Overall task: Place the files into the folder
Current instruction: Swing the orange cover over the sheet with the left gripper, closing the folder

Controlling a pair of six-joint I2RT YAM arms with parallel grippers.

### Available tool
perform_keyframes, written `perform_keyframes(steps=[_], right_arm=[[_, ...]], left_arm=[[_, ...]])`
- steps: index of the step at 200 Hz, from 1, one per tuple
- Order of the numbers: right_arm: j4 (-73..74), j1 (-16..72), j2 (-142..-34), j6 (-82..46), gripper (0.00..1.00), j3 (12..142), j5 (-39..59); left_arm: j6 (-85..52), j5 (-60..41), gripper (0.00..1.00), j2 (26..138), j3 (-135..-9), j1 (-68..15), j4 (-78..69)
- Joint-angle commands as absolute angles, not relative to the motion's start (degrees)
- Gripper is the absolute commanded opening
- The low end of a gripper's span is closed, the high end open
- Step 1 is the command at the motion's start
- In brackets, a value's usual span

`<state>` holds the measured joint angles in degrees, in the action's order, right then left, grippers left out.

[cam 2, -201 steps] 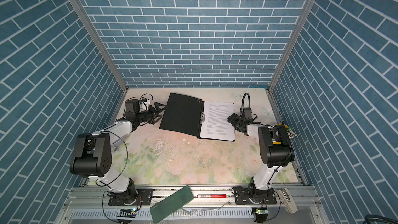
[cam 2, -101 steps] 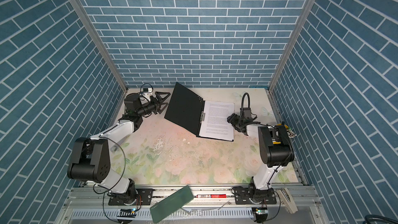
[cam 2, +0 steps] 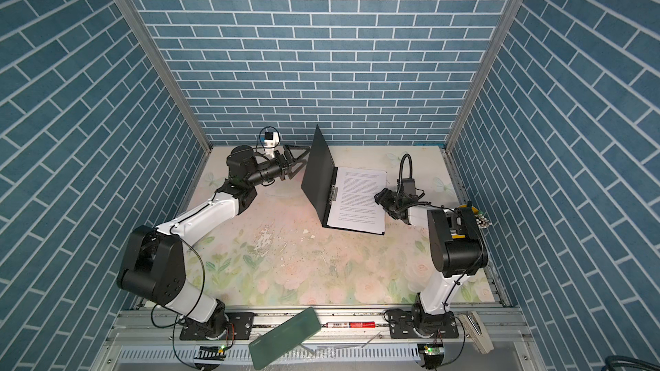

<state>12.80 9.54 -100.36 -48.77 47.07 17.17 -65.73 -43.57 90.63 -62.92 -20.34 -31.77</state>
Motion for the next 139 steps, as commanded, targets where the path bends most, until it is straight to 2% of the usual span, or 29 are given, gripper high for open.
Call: perform_keyframes(steps=[1,63,139], right_arm=[[4.9,10.5,-100.8,-47.3,0.69,45.4,18.7],[-4.1,8.4,-94.9,-43.6,0.73,46.8,15.7],[-27.5,5.4,-79.6,-34.8,0.78,51.6,-5.9]], left_arm=[[-64.0,-44.3,1.0,93.2,-64.5,-23.7,-30.8],[-60.6,-43.8,1.0,98.1,-70.2,-29.9,-26.3],[-52.3,-40.7,1.0,98.1,-72.0,-29.5,-14.6]])
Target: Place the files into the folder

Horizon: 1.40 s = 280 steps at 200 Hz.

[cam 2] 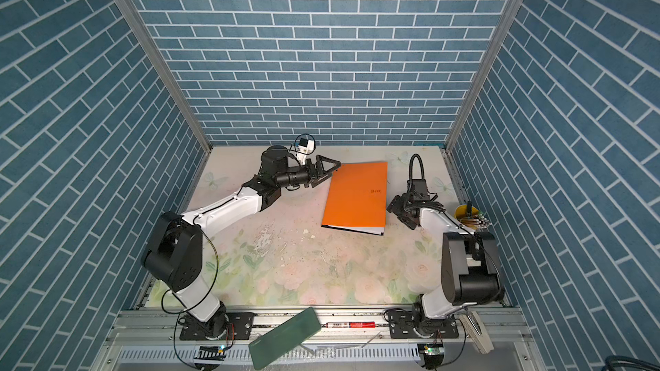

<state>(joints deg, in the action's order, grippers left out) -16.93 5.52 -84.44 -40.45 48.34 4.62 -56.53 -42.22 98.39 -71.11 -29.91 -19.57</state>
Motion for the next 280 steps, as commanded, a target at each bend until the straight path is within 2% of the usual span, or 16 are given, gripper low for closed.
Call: perform_keyframes(steps=[1,54,94,132,174,249,280], right_arm=[[-27.6,5.4,-79.3,-34.7,0.78,51.6,-6.1],[-21.3,5.3,-68.5,-28.6,0.8,45.8,-16.8],[-5.8,5.4,-58.3,-18.4,0.83,36.3,-22.4],[12.8,5.2,-53.4,-8.4,0.93,24.9,-24.3],[22.1,3.5,-57.4,-6.8,0.95,21.0,-21.6],[43.8,-2.4,-72.8,-5.9,0.95,16.5,-14.3],[42.7,-4.1,-75.9,-6.5,0.93,19.3,-9.7]], left_arm=[[-52.2,-40.6,1.0,98.1,-72.0,-29.5,-14.4],[-43.7,-36.3,1.0,97.7,-73.3,-28.3,-2.1],[-39.4,-30.5,1.0,97.7,-74.7,-27.3,5.4],[-37.5,-22.9,1.0,98.0,-75.2,-27.4,9.3],[-38.3,-16.9,1.0,98.8,-75.0,-27.4,10.9],[-36.1,0.7,1.0,96.5,-72.1,-27.3,19.1],[-35.6,8.2,1.0,94.8,-69.6,-27.3,21.3]])
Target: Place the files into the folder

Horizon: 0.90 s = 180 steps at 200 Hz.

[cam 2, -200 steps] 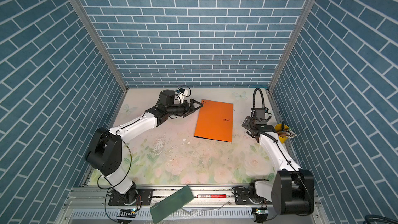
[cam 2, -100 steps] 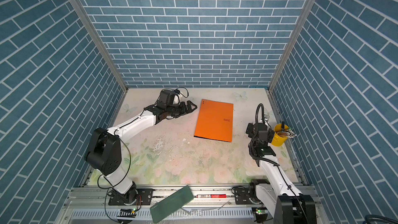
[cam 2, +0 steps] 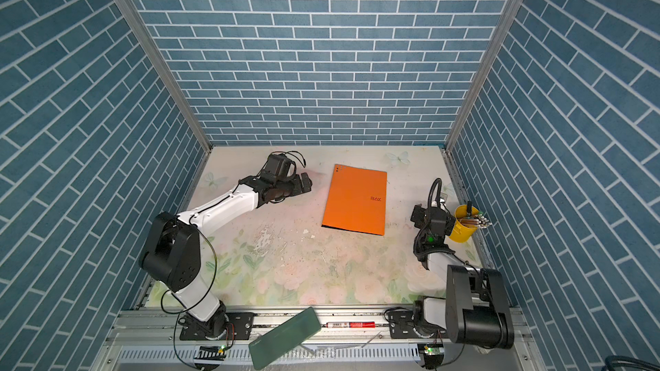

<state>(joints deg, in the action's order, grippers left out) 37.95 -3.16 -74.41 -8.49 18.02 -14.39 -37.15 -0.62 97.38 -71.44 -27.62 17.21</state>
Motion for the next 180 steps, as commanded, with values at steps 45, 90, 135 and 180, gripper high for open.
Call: perform_keyframes(steps=[45,90,135,180], right_arm=[[52.7,-4.1,-84.0,-6.8,0.93,18.7,-5.9],[51.0,-4.1,-87.8,-5.1,0.92,21.3,-2.7],[51.4,-3.9,-88.0,-5.0,0.95,21.3,-2.6],[51.7,-4.0,-88.1,-5.0,0.99,21.2,-2.6]], left_arm=[[-33.3,18.3,1.0,92.8,-68.1,-27.0,24.9],[-28.3,30.0,1.0,90.8,-67.5,-25.1,30.8],[-14.9,38.0,1.0,85.8,-57.6,-17.7,19.8],[1.6,34.8,1.0,87.6,-44.6,-11.5,-11.5]])
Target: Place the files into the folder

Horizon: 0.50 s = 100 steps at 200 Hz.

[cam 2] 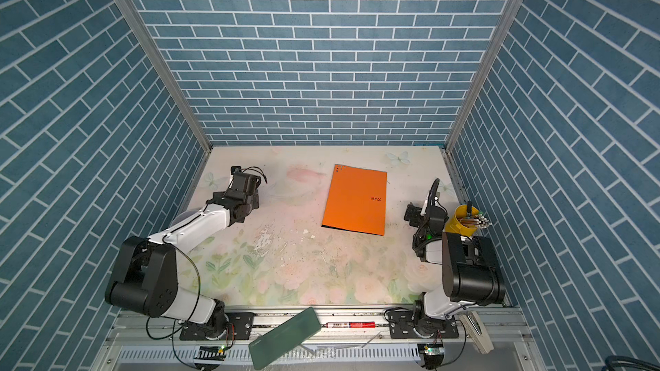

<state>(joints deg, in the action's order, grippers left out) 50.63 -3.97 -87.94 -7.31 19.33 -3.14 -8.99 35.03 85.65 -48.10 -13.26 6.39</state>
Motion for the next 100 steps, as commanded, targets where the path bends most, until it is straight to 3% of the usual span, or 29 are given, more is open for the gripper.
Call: perform_keyframes(steps=[1,55,76,100], right_arm=[[51.7,-4.0,-88.2,-5.0,0.99,21.2,-2.6],[51.9,-4.0,-88.1,-5.0,0.99,21.1,-2.5],[52.0,-3.9,-88.1,-5.0,0.99,21.1,-2.5],[52.0,-3.9,-88.1,-5.0,0.99,21.1,-2.5]], left_arm=[[1.9,34.6,1.0,87.7,-44.5,-11.4,-11.9],[6.8,29.0,1.0,88.8,-32.2,-10.4,-35.2],[4.6,28.3,1.0,86.8,-28.6,-9.1,-39.1],[2.9,20.1,1.0,85.7,-26.4,-5.7,-40.7]])
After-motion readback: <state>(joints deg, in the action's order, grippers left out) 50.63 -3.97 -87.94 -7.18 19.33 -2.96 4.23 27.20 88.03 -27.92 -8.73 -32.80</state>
